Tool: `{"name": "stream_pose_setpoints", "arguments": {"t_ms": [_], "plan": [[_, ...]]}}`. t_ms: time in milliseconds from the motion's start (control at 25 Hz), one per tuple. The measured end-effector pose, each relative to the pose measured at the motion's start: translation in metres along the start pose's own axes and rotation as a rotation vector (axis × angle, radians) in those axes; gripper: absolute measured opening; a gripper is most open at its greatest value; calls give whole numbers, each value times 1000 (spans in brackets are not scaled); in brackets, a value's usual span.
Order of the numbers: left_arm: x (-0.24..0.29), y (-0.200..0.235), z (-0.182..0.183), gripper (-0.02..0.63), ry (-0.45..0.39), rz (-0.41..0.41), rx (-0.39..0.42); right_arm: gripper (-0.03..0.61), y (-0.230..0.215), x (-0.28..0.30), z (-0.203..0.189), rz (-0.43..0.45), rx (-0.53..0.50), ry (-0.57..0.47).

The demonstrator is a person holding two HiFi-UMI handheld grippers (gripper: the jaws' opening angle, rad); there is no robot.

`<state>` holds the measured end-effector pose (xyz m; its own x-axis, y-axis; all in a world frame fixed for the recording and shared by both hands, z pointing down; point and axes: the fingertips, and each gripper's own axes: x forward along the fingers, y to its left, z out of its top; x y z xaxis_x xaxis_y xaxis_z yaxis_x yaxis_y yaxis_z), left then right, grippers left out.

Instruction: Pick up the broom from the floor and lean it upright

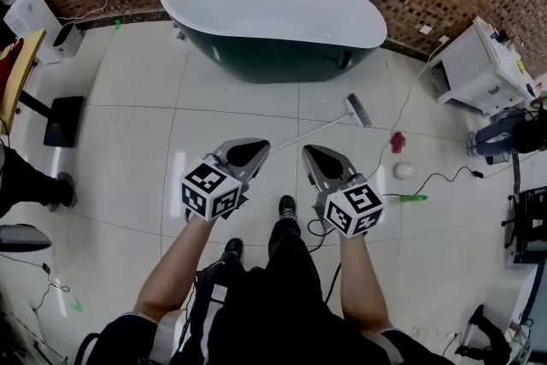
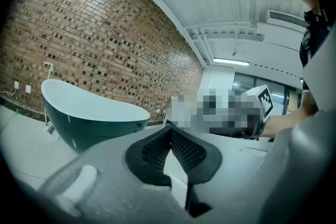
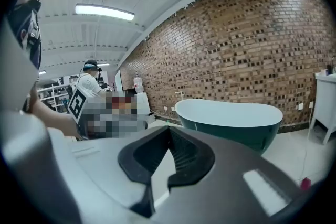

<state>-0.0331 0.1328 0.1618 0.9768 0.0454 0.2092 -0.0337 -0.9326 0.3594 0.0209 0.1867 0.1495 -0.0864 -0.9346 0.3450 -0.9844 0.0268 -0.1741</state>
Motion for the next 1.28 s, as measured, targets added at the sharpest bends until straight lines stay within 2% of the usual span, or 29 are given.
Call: {"name": "stream_pose_setpoints", "arguments": {"t_ms": [120,240,400,600,680,800,960,1120,1280], "plan": [[39,21,-3,-2,12,40,-12,6,-40,28,-5,75,4,21],[63,52,-26,-2,40,150,-59,6,-65,65,-33,189,-4,109],[85,96,-75,-2,82,315,-141,6,-89,115,-93,343,-43,273],[88,150,-165,-2,175,446,-199,6,-102,173,-188,448,-101,441],[84,170,-205,-2,205,471,-240,11,-99,195,-230,492,-120,504],[81,197,-265,-2,248,492,-298,74,-94,226,-294,579,-138,601],[87,236,-338,-2,285,480,-335,108,-102,267,-382,649,-220,702],[99,275,-398,0,307,459,-334,142,-114,308,-465,717,-294,782],[104,315,-451,-2,297,491,-376,141,-121,342,-536,804,-369,824]]}}
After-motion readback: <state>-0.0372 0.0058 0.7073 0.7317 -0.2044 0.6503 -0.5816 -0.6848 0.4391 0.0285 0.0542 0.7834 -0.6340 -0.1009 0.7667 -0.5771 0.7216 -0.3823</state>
